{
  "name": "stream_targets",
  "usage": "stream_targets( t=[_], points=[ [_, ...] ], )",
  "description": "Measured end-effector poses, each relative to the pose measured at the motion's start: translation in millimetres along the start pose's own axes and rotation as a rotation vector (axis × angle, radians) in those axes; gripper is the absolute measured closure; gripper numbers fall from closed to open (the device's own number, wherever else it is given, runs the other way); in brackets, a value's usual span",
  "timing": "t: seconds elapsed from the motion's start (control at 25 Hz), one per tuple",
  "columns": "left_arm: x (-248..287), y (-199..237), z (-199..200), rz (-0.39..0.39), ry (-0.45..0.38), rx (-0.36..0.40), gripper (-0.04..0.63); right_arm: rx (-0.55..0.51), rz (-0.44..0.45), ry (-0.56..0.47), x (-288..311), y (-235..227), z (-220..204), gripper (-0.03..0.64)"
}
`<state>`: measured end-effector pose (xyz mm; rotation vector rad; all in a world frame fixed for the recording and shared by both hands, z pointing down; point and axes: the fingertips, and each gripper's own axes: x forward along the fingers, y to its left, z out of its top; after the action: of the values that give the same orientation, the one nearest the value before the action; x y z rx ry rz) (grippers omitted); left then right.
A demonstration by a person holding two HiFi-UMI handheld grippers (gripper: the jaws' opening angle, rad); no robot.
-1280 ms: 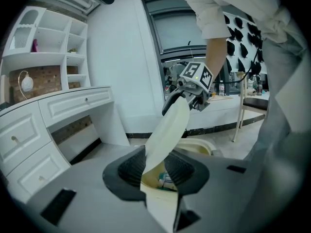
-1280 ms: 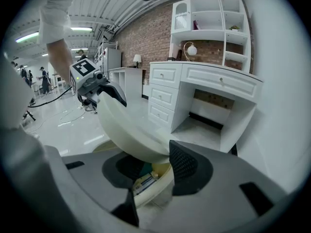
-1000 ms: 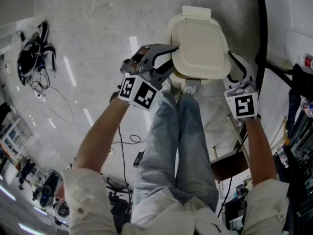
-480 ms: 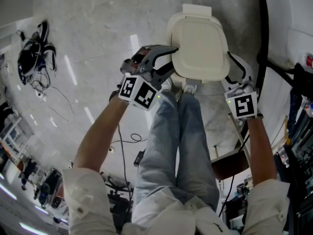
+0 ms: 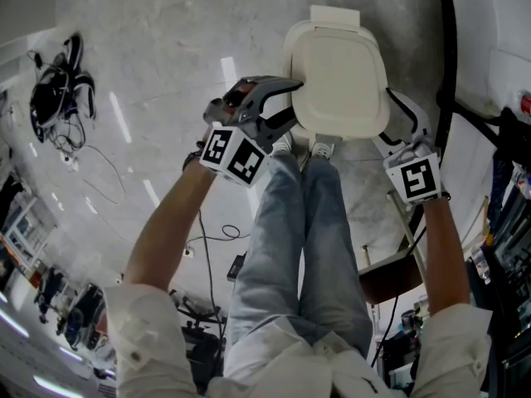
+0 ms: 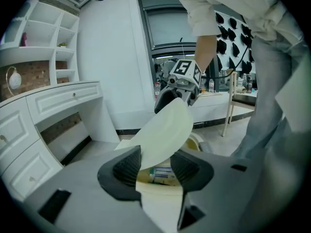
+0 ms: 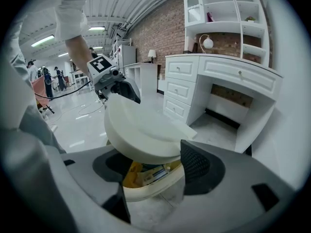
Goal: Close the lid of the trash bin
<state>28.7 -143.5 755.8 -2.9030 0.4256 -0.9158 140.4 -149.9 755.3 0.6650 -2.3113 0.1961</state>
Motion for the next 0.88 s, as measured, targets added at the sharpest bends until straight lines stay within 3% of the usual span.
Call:
stream_targets(
  t=[0.56, 0.88],
  points=[
    [7, -26, -16, -0.101, 0.056, 0.067, 0.341, -0.021, 0.157, 0.072, 6, 32, -23, 0.178],
    [12, -38, -26, -0.127, 0.082, 0.092, 0.318, -0.033, 0.187, 0.09, 10, 40, -33, 0.153]
  ],
)
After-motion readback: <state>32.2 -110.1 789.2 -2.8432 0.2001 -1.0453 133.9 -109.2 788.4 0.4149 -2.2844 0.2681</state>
